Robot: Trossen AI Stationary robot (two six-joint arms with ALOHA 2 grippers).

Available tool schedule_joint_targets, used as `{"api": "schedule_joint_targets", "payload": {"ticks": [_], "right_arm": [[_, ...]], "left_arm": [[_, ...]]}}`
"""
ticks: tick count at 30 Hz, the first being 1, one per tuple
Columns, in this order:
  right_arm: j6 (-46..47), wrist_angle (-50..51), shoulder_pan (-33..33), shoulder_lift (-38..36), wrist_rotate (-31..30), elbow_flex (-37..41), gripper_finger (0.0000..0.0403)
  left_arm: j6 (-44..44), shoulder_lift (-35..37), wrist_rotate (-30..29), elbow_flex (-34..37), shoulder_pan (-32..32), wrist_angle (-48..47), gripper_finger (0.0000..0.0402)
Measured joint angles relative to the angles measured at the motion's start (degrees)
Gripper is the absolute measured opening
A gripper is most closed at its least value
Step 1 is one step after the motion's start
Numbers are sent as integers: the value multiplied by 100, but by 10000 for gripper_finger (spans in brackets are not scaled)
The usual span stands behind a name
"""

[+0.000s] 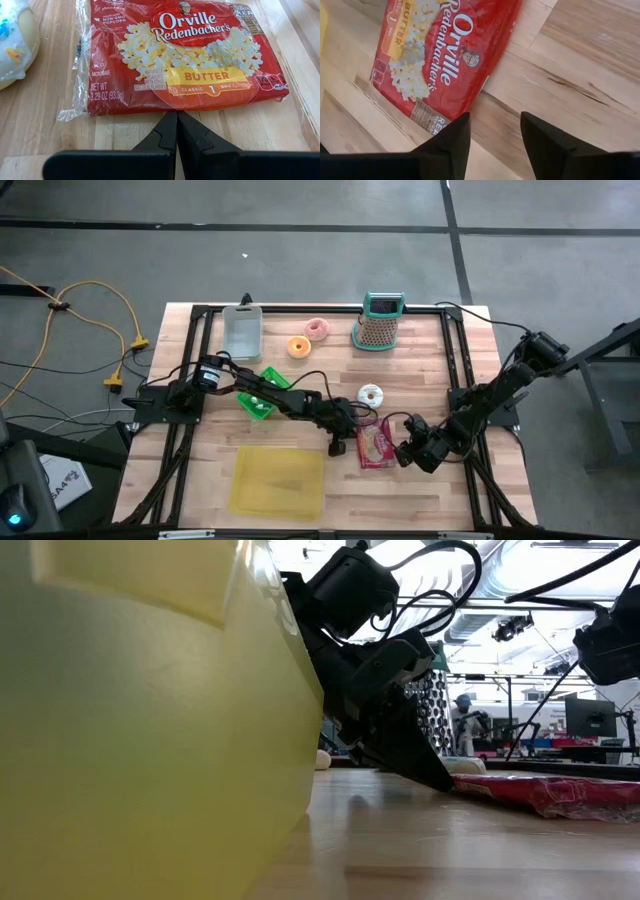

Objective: Pick & Place Food Item
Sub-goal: Put the red bag into the yellow bin

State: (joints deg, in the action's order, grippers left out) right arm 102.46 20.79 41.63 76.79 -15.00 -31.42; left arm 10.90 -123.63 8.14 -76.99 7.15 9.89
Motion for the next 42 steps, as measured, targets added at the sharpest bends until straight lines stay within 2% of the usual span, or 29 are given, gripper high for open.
{"api": "schedule_joint_targets", "payload": {"ticks": [4, 14, 31, 42], "right_arm": [[206, -185, 0, 0, -170, 92, 162], [476, -1418, -2, 2, -401, 694, 162], [692, -1795, 0, 73, -629, 811, 162], [685, -2632, -2, 583, -699, 804, 162]], "left_arm": [[0, 0, 0, 0, 0, 0, 0], [0, 0, 0, 0, 0, 0, 0], [0, 0, -1, 1, -1, 0, 0], [-2, -2, -1, 2, -1, 41, 0]]}}
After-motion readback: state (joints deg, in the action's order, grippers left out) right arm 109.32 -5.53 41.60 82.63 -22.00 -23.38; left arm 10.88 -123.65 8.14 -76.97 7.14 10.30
